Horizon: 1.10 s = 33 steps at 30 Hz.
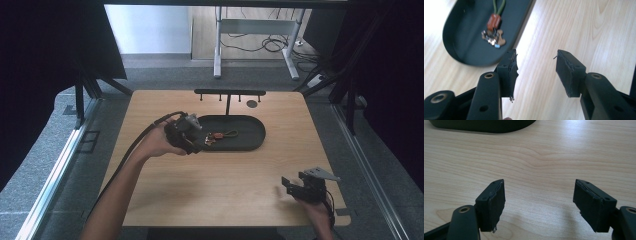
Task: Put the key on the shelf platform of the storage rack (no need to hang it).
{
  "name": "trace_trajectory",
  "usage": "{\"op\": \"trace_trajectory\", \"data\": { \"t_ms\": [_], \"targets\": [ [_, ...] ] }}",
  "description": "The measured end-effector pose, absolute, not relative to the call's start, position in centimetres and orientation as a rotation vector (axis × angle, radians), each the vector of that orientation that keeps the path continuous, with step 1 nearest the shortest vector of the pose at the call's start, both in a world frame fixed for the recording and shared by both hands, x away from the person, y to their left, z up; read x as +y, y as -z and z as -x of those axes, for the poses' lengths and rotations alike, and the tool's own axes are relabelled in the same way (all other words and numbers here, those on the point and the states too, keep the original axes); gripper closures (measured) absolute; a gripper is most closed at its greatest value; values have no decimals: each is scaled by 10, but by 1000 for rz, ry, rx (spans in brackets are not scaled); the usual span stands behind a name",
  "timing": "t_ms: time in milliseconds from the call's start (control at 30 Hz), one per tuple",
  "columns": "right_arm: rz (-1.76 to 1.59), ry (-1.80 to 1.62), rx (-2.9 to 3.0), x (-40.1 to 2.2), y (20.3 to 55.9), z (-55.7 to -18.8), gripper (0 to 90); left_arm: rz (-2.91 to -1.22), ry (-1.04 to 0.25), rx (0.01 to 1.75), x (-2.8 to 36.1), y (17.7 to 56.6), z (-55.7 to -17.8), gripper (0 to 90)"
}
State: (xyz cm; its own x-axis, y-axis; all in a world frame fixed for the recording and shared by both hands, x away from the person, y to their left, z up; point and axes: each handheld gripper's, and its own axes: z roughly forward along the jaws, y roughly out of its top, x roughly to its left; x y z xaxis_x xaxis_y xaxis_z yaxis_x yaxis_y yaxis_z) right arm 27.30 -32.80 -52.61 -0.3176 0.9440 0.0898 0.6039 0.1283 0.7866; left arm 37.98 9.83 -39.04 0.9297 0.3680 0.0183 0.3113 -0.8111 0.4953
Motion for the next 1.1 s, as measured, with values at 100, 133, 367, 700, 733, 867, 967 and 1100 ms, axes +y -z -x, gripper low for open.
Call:
{"op": "trace_trajectory", "data": {
  "t_ms": [100,133,367,700,733,867,967,1100],
  "targets": [
    [-1486,-1050,1980,-327,526,-273,264,-2559,-144,496,109,396,-369,516],
    [-1485,-1050,1981,-326,526,-273,265,-2560,-146,498,111,398,-365,516],
    [-1477,-1041,1992,-325,527,-274,265,-2558,-128,534,127,423,-346,517],
    [-1474,-1039,1998,-322,529,-274,264,-2583,-143,605,141,457,-326,513],
    [-1473,-1038,1999,-322,529,-274,264,-2584,-143,613,141,460,-324,513],
    [-1472,-1032,2004,-322,529,-274,265,-2577,-134,632,143,474,-317,514],
    [-1474,-1028,2007,-322,529,-274,264,-2570,-120,650,145,484,-313,513],
    [-1472,-1026,2008,-321,530,-275,264,-2575,-143,675,150,489,-311,513]
  ]
}}
